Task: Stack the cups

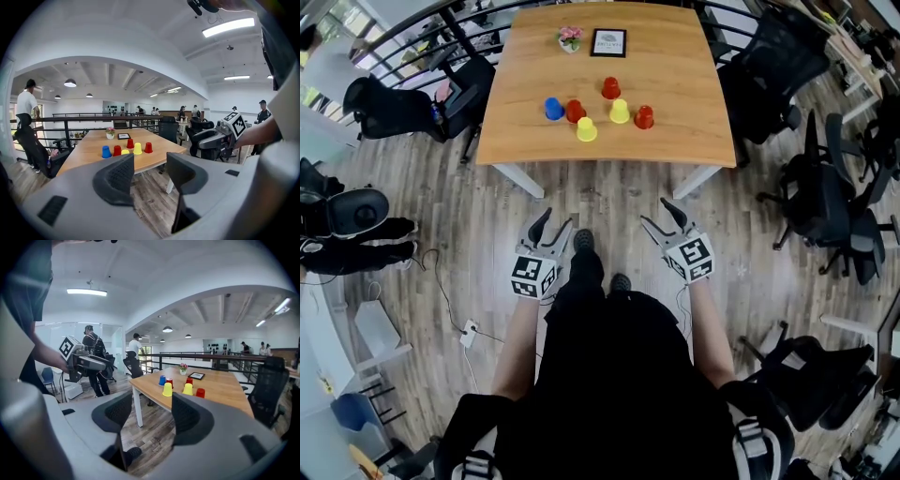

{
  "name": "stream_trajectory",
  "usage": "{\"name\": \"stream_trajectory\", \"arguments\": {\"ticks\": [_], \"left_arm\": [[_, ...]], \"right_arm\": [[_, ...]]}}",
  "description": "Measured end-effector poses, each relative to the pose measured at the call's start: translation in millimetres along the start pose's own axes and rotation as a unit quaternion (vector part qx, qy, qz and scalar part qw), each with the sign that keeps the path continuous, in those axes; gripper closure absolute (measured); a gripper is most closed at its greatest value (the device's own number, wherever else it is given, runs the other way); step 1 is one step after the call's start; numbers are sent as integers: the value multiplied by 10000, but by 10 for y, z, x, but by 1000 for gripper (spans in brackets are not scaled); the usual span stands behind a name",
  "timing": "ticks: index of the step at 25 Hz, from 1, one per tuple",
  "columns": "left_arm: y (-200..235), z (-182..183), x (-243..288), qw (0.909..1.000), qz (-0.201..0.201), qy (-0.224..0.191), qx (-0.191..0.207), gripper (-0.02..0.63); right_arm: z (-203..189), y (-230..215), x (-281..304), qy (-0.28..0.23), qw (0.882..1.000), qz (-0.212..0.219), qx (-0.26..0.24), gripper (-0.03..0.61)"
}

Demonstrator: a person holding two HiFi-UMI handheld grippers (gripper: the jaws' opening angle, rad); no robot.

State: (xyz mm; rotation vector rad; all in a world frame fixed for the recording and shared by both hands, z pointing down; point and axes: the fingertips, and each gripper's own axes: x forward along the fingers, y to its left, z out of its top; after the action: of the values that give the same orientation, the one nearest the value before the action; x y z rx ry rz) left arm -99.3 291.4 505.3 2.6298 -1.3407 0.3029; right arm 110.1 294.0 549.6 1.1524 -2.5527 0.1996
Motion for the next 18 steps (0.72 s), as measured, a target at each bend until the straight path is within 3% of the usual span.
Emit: {"name": "stream_trajectory", "arguments": {"ticks": [9, 18], "left_arm": [[470, -62, 588, 9999, -22, -2, -151, 393], [940, -6, 1327, 9983, -455, 308, -205, 394]], "right_arm": [[-5, -393, 491, 148, 9999, -75, -37, 308], [197, -945, 1186, 368, 9990, -251, 66, 310]]}}
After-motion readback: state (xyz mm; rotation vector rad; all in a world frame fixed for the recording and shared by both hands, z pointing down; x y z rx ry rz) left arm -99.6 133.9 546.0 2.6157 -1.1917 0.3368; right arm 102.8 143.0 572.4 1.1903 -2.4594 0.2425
